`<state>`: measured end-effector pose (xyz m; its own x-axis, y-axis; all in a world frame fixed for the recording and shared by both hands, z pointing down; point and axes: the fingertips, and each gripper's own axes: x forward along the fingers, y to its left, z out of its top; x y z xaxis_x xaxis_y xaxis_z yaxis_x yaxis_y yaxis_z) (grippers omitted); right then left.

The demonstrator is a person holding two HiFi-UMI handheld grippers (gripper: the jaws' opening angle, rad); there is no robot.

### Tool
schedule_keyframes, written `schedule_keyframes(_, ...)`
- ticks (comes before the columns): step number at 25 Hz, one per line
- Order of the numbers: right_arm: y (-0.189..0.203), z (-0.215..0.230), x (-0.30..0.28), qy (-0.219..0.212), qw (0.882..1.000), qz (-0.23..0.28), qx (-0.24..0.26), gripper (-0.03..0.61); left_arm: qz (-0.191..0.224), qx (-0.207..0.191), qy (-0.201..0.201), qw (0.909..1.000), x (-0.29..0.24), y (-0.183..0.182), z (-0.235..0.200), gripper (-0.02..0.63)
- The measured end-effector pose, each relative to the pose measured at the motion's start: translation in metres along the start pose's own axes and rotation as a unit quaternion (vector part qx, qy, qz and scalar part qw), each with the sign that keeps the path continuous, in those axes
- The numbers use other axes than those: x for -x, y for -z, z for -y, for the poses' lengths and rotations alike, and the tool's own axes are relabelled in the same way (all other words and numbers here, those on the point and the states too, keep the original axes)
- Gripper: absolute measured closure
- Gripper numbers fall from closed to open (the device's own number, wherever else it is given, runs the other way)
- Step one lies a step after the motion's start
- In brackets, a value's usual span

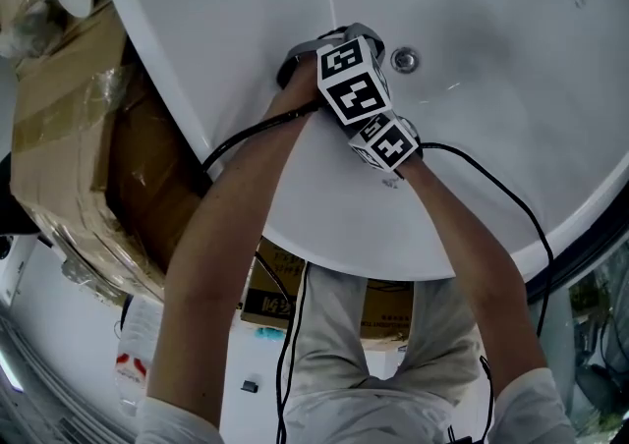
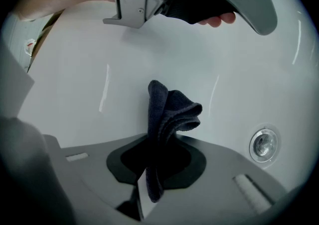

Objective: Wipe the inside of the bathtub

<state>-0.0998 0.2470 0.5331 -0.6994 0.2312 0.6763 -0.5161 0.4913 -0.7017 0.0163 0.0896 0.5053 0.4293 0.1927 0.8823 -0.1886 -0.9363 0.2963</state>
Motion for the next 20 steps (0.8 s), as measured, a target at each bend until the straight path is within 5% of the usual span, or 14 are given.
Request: schedule_keyframes(20, -0.009, -0.064, 0.029, -0.042, 0.998, 0.020, 0.030, 0.523, -0.018, 0.024, 0.002, 0.9995, 0.007, 0.005, 0.023, 0.614)
